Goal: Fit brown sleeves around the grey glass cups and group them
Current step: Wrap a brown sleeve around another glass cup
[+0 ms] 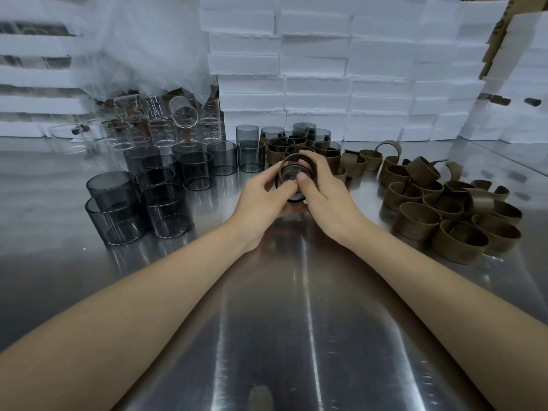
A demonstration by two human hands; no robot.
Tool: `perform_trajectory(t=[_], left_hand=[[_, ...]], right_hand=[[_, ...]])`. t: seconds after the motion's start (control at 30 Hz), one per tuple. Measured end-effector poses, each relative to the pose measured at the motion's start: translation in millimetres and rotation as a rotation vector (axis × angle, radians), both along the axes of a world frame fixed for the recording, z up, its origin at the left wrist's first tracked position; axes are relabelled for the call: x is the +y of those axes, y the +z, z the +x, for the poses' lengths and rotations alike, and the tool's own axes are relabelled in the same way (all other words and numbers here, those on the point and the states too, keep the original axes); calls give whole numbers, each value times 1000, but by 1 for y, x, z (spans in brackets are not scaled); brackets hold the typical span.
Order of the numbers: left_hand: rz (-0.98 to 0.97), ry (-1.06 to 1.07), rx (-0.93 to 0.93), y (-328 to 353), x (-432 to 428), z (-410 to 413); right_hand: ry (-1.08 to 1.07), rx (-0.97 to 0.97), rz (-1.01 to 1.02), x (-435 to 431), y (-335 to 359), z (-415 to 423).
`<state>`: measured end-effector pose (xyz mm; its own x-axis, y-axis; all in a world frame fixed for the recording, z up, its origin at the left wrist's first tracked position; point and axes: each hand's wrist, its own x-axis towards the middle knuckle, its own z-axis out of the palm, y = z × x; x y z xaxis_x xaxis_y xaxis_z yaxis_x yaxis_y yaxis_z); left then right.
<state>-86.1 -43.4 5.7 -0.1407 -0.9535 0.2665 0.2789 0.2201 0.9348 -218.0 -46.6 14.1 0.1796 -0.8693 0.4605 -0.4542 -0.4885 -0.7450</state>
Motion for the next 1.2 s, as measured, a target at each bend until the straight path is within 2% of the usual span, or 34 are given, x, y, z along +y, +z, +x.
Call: perform_trajectory(t=[0.4, 0.87, 1.07, 1.2], left_hand=[[28, 27, -85, 2, 1, -1], [90, 59, -48, 3, 1, -2], [134, 41, -15, 7, 1, 4], [115, 3, 28, 8, 1, 5]], right_hand=[[-7, -2, 12, -4, 1, -4], [27, 55, 6, -9, 3, -14], [24, -12, -32, -11, 5, -14], [36, -91, 72, -11, 2, -12]])
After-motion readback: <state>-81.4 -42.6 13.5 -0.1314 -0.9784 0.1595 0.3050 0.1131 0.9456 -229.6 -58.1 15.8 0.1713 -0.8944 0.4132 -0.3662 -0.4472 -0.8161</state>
